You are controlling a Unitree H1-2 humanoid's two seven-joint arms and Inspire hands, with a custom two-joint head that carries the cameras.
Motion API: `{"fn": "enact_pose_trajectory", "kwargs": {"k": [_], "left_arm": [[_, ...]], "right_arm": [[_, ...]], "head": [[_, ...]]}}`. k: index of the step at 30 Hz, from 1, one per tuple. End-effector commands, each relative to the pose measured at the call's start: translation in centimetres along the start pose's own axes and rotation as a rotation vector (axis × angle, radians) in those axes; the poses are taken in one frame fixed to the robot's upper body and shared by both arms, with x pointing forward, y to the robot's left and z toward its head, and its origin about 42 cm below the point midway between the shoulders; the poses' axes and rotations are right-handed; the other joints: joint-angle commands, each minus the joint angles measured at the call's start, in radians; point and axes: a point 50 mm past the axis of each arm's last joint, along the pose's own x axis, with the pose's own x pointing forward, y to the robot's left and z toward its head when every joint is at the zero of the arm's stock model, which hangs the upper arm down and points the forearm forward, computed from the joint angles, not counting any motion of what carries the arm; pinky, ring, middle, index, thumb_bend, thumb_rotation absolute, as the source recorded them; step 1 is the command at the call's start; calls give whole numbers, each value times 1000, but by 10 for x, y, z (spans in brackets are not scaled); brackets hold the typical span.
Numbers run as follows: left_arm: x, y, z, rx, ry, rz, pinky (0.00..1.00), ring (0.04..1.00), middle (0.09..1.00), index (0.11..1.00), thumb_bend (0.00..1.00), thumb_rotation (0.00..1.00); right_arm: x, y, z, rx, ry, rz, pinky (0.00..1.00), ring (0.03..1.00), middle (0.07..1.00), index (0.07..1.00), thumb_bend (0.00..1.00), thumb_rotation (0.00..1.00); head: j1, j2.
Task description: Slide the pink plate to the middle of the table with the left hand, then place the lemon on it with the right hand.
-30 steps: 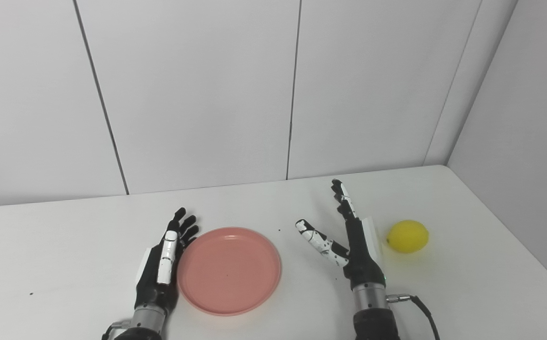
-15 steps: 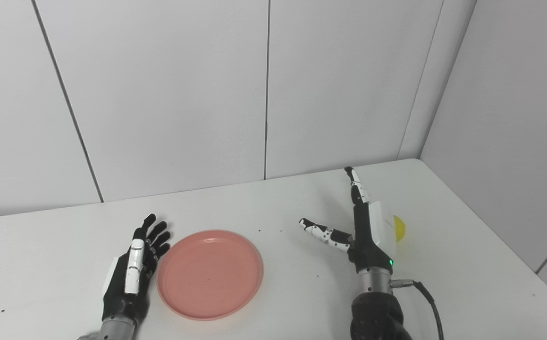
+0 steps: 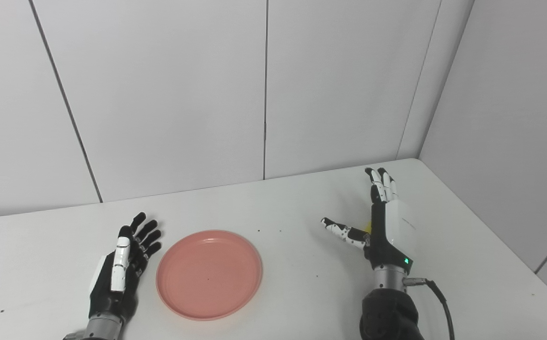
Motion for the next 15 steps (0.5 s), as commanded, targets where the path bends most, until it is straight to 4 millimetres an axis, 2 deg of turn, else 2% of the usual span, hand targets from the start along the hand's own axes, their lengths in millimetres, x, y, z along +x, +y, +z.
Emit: {"fn": "enact_pose_trajectory", "kwargs": {"k": [1, 15], "left_arm": [[0, 3, 0, 1, -4, -3, 890, 894, 900, 913, 649, 1000], [-1, 3, -5, 1, 2, -8, 860, 878, 887, 897, 673, 1000]], "right_arm": [[17, -11, 10, -14, -35, -84, 999, 974, 959, 882, 874, 268], [33, -16, -16, -131, 98, -62, 1000, 980, 961, 886, 897, 249]], "head": [[-5, 2], [-14, 3]]}}
